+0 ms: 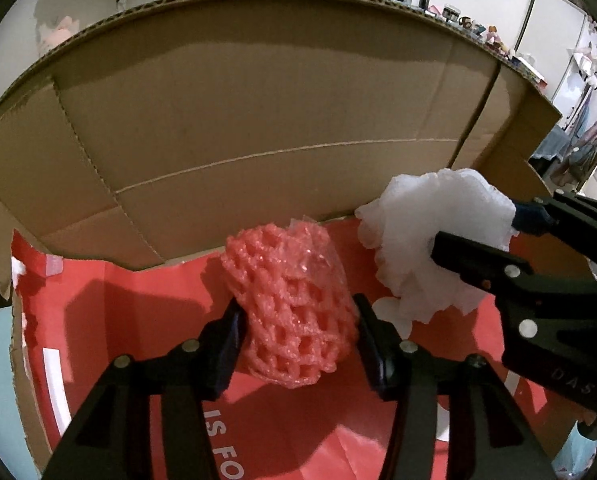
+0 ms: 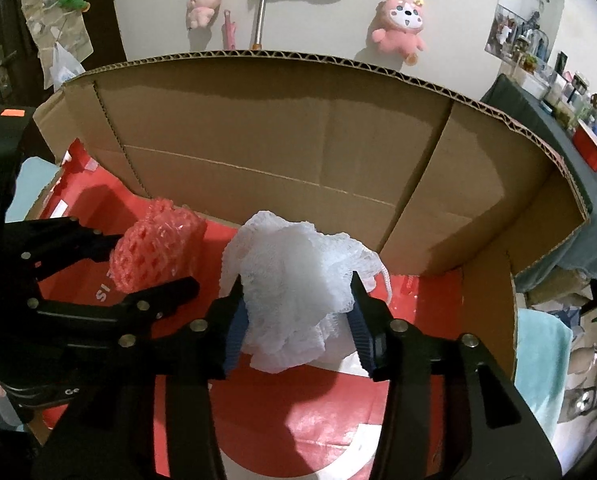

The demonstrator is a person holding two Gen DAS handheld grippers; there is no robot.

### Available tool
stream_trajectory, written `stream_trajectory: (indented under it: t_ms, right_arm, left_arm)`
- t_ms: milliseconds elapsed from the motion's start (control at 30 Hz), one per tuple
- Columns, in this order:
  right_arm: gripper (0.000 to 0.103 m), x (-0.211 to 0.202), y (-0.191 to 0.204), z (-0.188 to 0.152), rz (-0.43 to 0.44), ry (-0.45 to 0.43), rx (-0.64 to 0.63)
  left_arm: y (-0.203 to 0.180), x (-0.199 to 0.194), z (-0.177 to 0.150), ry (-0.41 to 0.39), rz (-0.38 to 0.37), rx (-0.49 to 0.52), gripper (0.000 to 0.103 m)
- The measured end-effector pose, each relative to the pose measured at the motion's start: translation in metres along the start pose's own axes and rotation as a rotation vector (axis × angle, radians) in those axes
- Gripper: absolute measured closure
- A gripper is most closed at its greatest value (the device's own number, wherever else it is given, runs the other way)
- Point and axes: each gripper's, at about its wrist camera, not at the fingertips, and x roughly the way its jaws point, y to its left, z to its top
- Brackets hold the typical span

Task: Organize soft objects
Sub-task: 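Carry the red net and white puff with both tools into the red-lined box, then open both tools to drop the net and puff into the box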

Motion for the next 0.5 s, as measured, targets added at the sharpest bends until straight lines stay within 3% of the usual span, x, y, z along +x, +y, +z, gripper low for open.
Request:
stream_trajectory:
  t_ms: [233,500]
  right_arm:
    - [0.047,0.001,-0.001,-0.004,-0.003,0.013,0.010]
    - [0.036,-0.007,-0.004,-0.003,-0.019,0.010,0.033]
  left_arm:
    - [0.001,-0.009,-0.006,-0.004,0.010,0.007,0.039]
    - [0.008,-0.040,-0.014,-0.044,0.025,-0.004,0.022]
